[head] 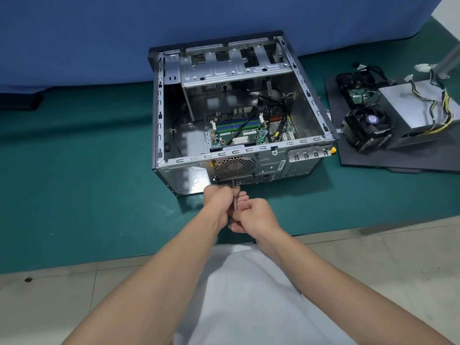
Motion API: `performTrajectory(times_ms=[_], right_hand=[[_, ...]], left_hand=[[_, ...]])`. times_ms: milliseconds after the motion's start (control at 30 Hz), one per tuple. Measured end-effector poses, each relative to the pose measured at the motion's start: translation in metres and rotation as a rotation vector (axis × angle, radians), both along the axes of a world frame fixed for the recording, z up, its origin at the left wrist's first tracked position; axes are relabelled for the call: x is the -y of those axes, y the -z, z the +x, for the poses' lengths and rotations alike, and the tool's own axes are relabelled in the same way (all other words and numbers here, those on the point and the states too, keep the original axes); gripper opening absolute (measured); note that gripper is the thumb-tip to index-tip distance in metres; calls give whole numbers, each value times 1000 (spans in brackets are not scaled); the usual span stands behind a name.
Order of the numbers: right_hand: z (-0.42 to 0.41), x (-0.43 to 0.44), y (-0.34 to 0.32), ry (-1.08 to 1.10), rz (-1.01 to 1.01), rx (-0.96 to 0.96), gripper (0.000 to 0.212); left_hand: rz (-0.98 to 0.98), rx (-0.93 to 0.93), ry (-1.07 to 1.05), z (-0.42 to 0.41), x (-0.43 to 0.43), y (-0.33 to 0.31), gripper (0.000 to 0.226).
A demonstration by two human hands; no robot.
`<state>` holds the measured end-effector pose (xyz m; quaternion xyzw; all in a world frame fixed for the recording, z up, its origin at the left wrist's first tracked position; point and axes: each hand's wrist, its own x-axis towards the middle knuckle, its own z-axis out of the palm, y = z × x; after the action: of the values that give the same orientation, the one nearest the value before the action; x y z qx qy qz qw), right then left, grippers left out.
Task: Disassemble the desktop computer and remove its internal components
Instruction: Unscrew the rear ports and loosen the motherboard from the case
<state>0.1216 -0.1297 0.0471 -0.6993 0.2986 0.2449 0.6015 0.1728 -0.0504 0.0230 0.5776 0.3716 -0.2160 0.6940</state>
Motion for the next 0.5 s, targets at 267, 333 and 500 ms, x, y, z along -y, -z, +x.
performTrajectory(times_ms=[267, 333, 500], right_hand=[[-2, 3, 2, 47, -46, 17, 16], [-1, 6, 3, 22, -173, 28, 17], [4, 10, -4, 142, 429, -54, 13]], left_hand=[[44, 27, 56, -1, -5, 4, 18], [38, 42, 17, -1, -4, 4, 21], [-101, 17, -9, 1, -3, 1, 5]])
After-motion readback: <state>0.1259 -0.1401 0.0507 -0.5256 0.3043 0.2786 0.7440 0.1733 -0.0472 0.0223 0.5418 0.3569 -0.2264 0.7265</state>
